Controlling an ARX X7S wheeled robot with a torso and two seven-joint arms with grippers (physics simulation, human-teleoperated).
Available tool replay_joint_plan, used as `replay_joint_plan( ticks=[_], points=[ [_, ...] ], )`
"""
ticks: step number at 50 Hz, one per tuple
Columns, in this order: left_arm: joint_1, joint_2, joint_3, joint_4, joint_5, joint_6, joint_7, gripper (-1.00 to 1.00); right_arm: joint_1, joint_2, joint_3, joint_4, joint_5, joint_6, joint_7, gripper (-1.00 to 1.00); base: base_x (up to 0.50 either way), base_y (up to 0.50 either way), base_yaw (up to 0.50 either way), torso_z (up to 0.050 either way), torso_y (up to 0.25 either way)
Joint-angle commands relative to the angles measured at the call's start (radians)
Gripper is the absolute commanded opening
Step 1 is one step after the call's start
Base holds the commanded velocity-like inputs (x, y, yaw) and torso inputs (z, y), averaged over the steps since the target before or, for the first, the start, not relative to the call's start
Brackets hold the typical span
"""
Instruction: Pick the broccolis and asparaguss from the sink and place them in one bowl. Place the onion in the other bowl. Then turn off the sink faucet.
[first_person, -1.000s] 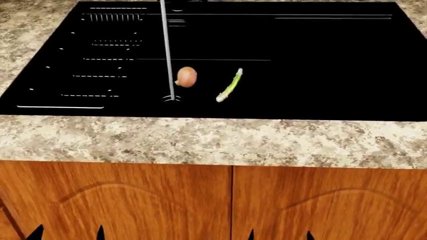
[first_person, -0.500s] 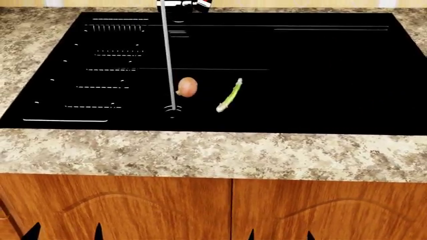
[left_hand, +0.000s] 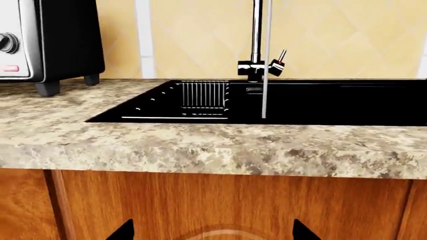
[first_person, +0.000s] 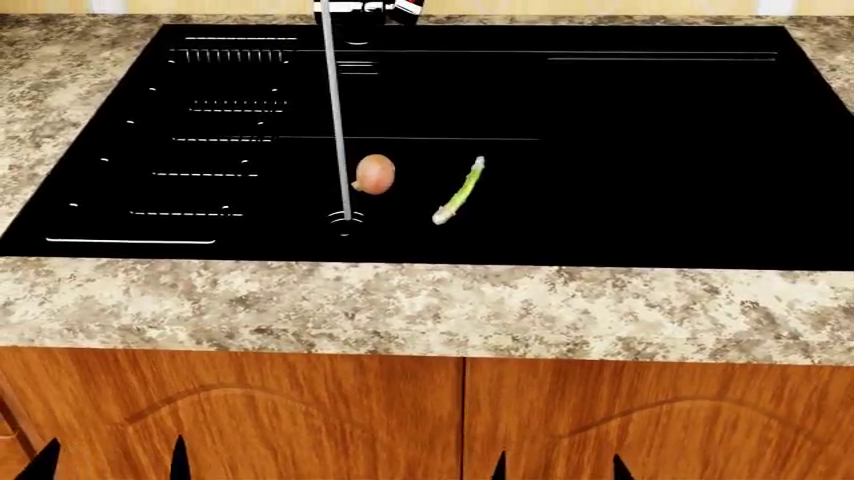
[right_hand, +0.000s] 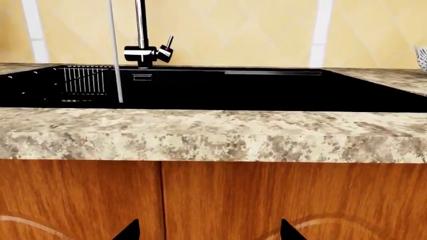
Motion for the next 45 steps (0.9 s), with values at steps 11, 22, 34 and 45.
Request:
replay_joint_plan(
  ticks=[11,22,34,45],
  points=[
    [-0.352,-0.007,0.023,0.681,-0.054,-0.932,-0.022,1.00,0.490,0.058,0.060,-0.515,0.022,0.872,-0.040,1.00,0.00,0.00,0.00,0.000,0.000],
    [-0.973,0.014,0.031,0.411,-0.112,-1.301,0.001,1.00,1.018,0.158,0.051,-0.293,0.076,1.190,-0.150,1.00,0.00,0.00,0.00,0.000,0.000],
    [-1.265,0.004,0.120,-0.224,-0.067,-1.035,0.024,1.00,1.235,0.195,0.034,0.117,0.067,1.064,-0.190,1.00,0.00,0.00,0.00,0.000,0.000],
    [-1.249,-0.026,0.151,-0.279,-0.067,-1.006,0.034,1.00,1.142,0.206,0.019,0.087,0.079,1.047,-0.209,1.00,0.25,0.00,0.00,0.000,0.000]
  ],
)
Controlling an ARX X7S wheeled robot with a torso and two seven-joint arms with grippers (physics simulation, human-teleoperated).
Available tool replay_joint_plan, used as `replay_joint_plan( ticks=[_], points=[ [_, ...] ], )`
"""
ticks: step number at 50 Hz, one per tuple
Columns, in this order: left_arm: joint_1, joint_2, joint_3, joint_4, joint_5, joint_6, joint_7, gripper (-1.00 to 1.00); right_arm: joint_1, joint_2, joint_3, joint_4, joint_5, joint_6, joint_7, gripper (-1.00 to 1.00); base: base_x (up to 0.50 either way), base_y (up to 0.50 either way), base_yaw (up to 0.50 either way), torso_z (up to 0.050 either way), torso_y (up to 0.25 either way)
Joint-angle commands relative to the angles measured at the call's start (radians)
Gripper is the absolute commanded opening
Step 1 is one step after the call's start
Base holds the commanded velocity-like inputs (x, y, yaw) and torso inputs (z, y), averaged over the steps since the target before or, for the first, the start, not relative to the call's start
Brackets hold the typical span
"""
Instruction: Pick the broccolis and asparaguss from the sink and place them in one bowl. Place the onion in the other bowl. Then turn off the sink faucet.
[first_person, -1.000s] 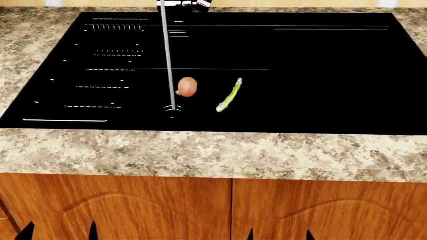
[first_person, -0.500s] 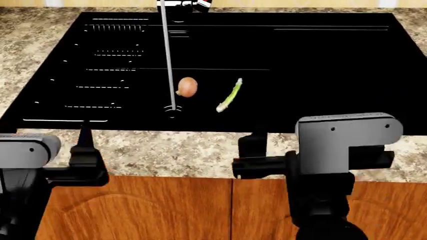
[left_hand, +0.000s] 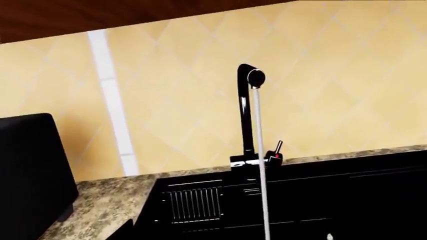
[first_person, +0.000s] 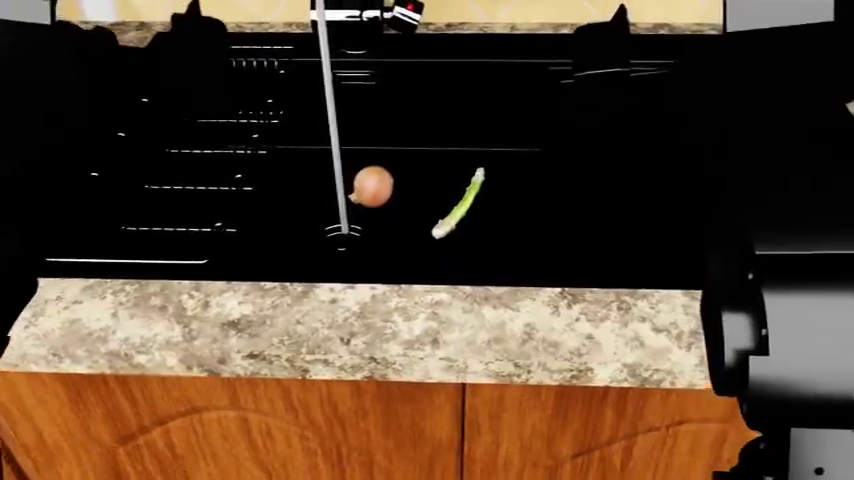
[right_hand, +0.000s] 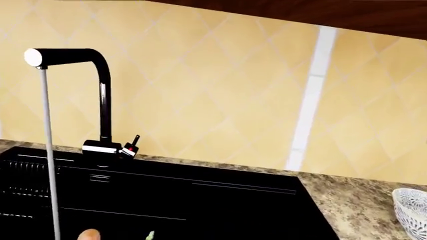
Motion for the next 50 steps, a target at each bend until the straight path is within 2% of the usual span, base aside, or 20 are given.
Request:
replay_joint_plan(
  ticks=[1,22,41,50],
  points=[
    [-0.071,-0.017,0.032,-0.139,-0.006,0.017,0.029,1.00,0.011,0.009,0.003,0.051,0.008,0.005,-0.027,1.00,0.48,0.00,0.00,0.000,0.000],
    [-0.044,-0.021,0.061,-0.163,-0.020,0.039,0.021,1.00,-0.097,0.022,0.043,-0.036,0.034,0.023,-0.021,1.00,0.50,0.00,0.00,0.000,0.000],
    [-0.018,-0.030,0.072,-0.130,-0.043,0.021,0.020,1.00,-0.092,0.018,0.036,-0.027,0.037,0.036,-0.012,1.00,0.50,0.01,0.00,0.000,0.001],
    [-0.020,-0.032,0.074,-0.150,-0.050,0.033,0.019,1.00,-0.109,0.019,0.056,-0.041,0.044,0.059,0.000,1.00,0.25,0.05,0.00,0.000,0.001]
  ],
)
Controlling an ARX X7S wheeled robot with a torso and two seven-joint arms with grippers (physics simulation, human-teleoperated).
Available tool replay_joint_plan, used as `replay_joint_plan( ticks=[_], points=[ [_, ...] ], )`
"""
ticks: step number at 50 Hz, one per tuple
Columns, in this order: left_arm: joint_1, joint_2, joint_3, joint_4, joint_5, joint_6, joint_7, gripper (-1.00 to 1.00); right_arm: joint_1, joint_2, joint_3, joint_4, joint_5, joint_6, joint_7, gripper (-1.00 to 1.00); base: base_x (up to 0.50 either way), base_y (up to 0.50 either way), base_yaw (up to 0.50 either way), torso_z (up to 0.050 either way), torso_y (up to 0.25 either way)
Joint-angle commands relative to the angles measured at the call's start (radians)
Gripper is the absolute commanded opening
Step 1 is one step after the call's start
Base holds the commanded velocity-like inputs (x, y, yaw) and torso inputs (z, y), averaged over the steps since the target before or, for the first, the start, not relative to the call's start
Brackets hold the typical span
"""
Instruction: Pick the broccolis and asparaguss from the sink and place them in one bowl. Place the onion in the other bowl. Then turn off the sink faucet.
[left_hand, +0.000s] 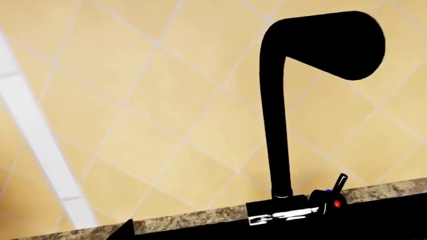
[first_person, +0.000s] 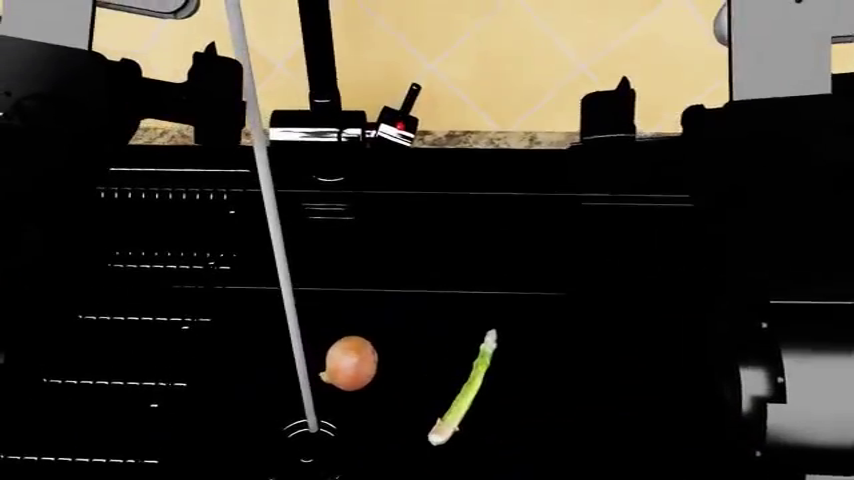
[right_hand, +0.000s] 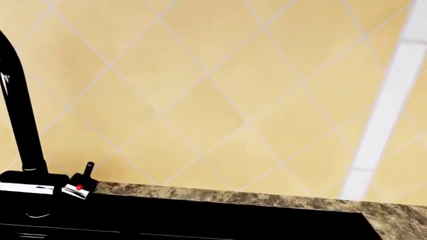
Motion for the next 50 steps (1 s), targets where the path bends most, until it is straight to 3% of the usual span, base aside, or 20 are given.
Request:
replay_joint_plan(
  ticks=[1,13,19,23,29,32,33,36,37,39,40,46,50],
  points=[
    [0.006,0.002,-0.003,-0.001,-0.016,-0.002,0.012,1.00,-0.018,-0.004,0.019,-0.015,0.000,0.021,0.004,1.00,0.04,0.02,0.00,0.000,0.000],
    [0.033,-0.004,-0.004,0.032,-0.034,-0.026,0.008,1.00,-0.014,0.000,0.016,-0.036,0.004,0.040,0.009,1.00,0.00,0.00,0.00,0.000,0.000],
    [0.058,-0.017,0.061,0.132,-0.129,-0.233,0.120,1.00,-0.014,0.002,0.018,-0.051,0.009,0.062,0.011,1.00,0.00,0.00,0.00,0.000,0.000],
    [0.079,0.006,0.029,0.225,-0.219,-0.419,0.151,1.00,-0.010,0.004,0.017,-0.057,0.011,0.074,0.013,1.00,0.00,0.00,0.00,0.000,0.000],
    [0.088,0.035,0.027,0.188,-0.215,-0.483,0.112,1.00,-0.015,0.003,0.022,-0.079,0.021,0.090,0.011,1.00,0.00,0.00,0.00,0.000,0.000],
    [0.076,0.078,-0.043,0.188,-0.248,-0.593,0.086,1.00,-0.021,0.006,0.024,-0.091,0.027,0.103,0.007,1.00,0.00,0.00,0.00,0.000,0.000],
    [0.073,0.058,0.000,0.198,-0.300,-0.599,0.087,1.00,-0.020,0.006,0.029,-0.095,0.029,0.107,0.007,1.00,0.00,0.00,0.00,0.000,0.000],
    [0.045,0.029,-0.017,0.100,-0.681,-0.599,-0.220,1.00,-0.024,0.010,0.032,-0.123,0.034,0.132,0.009,1.00,0.00,0.00,0.00,0.000,0.000],
    [-0.031,0.039,0.065,-0.050,-0.831,-0.600,-0.370,1.00,-0.032,0.014,0.031,-0.175,0.048,0.185,0.002,1.00,0.00,0.00,0.00,0.000,0.000],
    [-0.027,0.037,0.094,-0.145,-1.131,-0.594,-0.670,1.00,-0.032,0.015,0.030,-0.183,0.051,0.193,0.001,1.00,0.00,0.00,0.00,0.000,0.000],
    [-0.026,0.037,0.125,-0.138,-1.241,-0.584,-0.662,1.00,-0.034,0.015,0.031,-0.190,0.053,0.198,0.001,1.00,0.00,0.00,0.00,0.000,0.000],
    [0.000,0.044,0.207,-0.147,-1.283,-0.576,-0.679,1.00,-0.057,0.030,0.047,-0.220,0.061,0.216,-0.003,1.00,0.00,0.00,0.00,0.000,0.000],
    [0.051,0.029,0.261,-0.117,-1.373,-0.592,-0.763,1.00,-0.064,0.025,0.043,-0.203,0.061,0.195,-0.003,1.00,0.00,0.00,0.00,0.000,0.000]
  ],
)
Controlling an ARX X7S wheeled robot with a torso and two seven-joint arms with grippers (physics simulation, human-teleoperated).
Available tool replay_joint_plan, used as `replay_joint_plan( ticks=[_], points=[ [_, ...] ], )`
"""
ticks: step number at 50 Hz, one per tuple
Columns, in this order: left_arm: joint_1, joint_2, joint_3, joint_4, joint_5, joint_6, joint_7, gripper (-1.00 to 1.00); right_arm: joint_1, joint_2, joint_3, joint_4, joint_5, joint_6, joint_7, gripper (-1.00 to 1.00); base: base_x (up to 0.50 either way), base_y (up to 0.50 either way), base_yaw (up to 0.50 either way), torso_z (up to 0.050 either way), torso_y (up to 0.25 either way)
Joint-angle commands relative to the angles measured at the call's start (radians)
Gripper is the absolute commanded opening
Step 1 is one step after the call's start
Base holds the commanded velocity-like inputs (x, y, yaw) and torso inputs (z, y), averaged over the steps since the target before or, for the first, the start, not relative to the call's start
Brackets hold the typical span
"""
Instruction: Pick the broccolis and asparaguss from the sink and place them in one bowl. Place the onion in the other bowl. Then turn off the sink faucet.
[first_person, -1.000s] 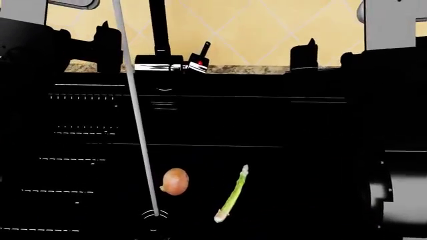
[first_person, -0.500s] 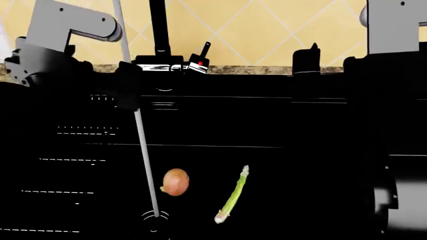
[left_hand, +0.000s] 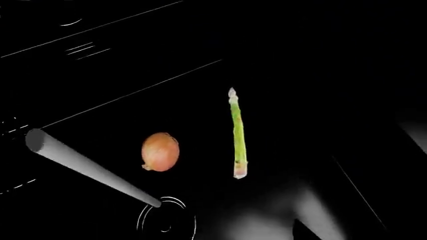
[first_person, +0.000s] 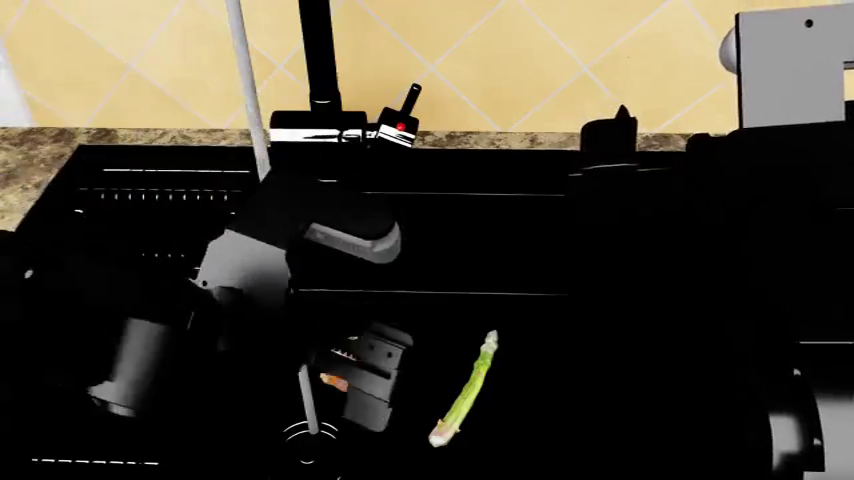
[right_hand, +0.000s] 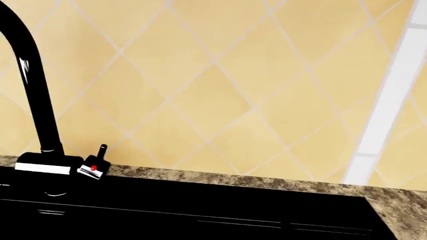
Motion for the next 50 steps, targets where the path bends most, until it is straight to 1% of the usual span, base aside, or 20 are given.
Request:
replay_joint_plan(
  ticks=[1,5,9,12,14,16,19,20,24,26,27,29,30,32,34,37,38,39,42,50],
  points=[
    [0.041,-0.009,0.138,-0.051,-0.403,-0.042,-0.285,1.00,-0.029,0.000,0.012,-0.030,0.007,0.017,-0.011,1.00,0.00,0.00,0.00,0.000,0.000],
    [0.046,-0.021,0.175,-0.057,-0.475,-0.035,-0.332,1.00,-0.037,0.000,0.014,-0.033,0.009,0.015,-0.011,1.00,0.00,0.00,0.00,0.000,0.000],
    [0.053,-0.020,0.192,-0.062,-0.601,-0.033,-0.416,1.00,-0.046,0.000,0.017,-0.038,0.010,0.018,-0.008,1.00,0.00,0.00,0.00,0.000,0.000],
    [0.053,-0.017,0.213,-0.064,-0.632,-0.019,-0.439,1.00,-0.043,0.002,0.017,-0.044,0.012,0.025,-0.007,1.00,0.00,0.00,0.00,0.000,0.000],
    [0.055,-0.012,0.214,-0.113,-0.733,0.009,-0.521,1.00,-0.046,0.003,0.019,-0.050,0.013,0.029,-0.006,1.00,0.00,0.00,0.00,0.000,0.000],
    [0.061,-0.006,0.211,-0.129,-0.782,0.037,-0.554,1.00,-0.055,0.003,0.022,-0.051,0.014,0.024,-0.006,1.00,0.00,0.00,0.00,0.000,0.000],
    [0.086,-0.007,0.223,-0.109,-0.782,0.050,-0.563,1.00,-0.058,0.002,0.021,-0.045,0.016,0.019,-0.007,1.00,0.00,0.00,0.00,0.000,0.000],
    [0.097,-0.007,0.229,-0.119,-0.809,0.058,-0.582,1.00,-0.057,0.003,0.020,-0.043,0.016,0.019,-0.008,1.00,0.00,0.00,0.00,0.000,0.000],
    [0.112,-0.013,0.244,-0.114,-0.722,0.068,-0.505,1.00,-0.060,0.007,0.022,-0.049,0.019,0.024,-0.008,1.00,0.00,0.00,0.00,0.000,0.000],
    [0.105,-0.024,0.259,-0.102,-0.618,0.098,-0.432,1.00,-0.068,0.009,0.026,-0.057,0.021,0.028,-0.008,1.00,0.00,0.00,0.00,0.000,0.000],
    [0.107,-0.022,0.252,-0.125,-0.638,0.109,-0.450,1.00,-0.070,0.009,0.027,-0.058,0.021,0.028,-0.007,1.00,0.00,0.00,0.00,0.000,0.000],
    [0.107,-0.035,0.271,-0.113,-0.556,0.139,-0.385,1.00,-0.076,0.008,0.029,-0.059,0.022,0.026,-0.005,1.00,0.00,0.00,0.00,0.000,0.000],
    [0.116,-0.032,0.269,-0.140,-0.597,0.127,-0.419,1.00,-0.077,0.008,0.029,-0.060,0.023,0.025,-0.006,1.00,0.00,0.00,0.00,0.000,0.000],
    [0.119,-0.047,0.299,-0.104,-0.481,0.185,-0.340,1.00,-0.085,0.008,0.031,-0.062,0.023,0.021,-0.005,1.00,0.00,0.00,0.00,0.000,0.000],
    [0.116,-0.052,0.307,-0.123,-0.453,0.205,-0.311,1.00,-0.093,0.009,0.034,-0.068,0.026,0.023,-0.006,1.00,0.00,0.00,0.00,0.000,0.000],
    [0.114,-0.054,0.306,-0.131,-0.437,0.230,-0.280,1.00,-0.096,0.009,0.037,-0.066,0.026,0.019,-0.004,1.00,0.00,0.00,0.00,0.000,0.000],
    [0.109,-0.056,0.334,-0.112,-0.414,0.216,-0.235,1.00,-0.096,0.009,0.035,-0.062,0.026,0.016,-0.004,1.00,0.00,0.00,0.00,0.000,0.000],
    [0.120,-0.050,0.314,-0.128,-0.438,0.228,-0.264,1.00,-0.095,0.008,0.034,-0.060,0.026,0.013,-0.004,1.00,0.00,0.00,0.00,0.000,0.000],
    [0.138,-0.049,0.327,-0.111,-0.450,0.213,-0.275,1.00,-0.098,0.010,0.032,-0.059,0.027,0.012,-0.005,1.00,0.00,0.00,0.00,0.000,0.000],
    [0.160,-0.067,0.370,-0.069,-0.406,0.223,-0.214,1.00,-0.110,0.020,0.046,-0.075,0.031,0.025,-0.002,1.00,0.00,0.00,0.00,0.020,-0.132]
  ],
)
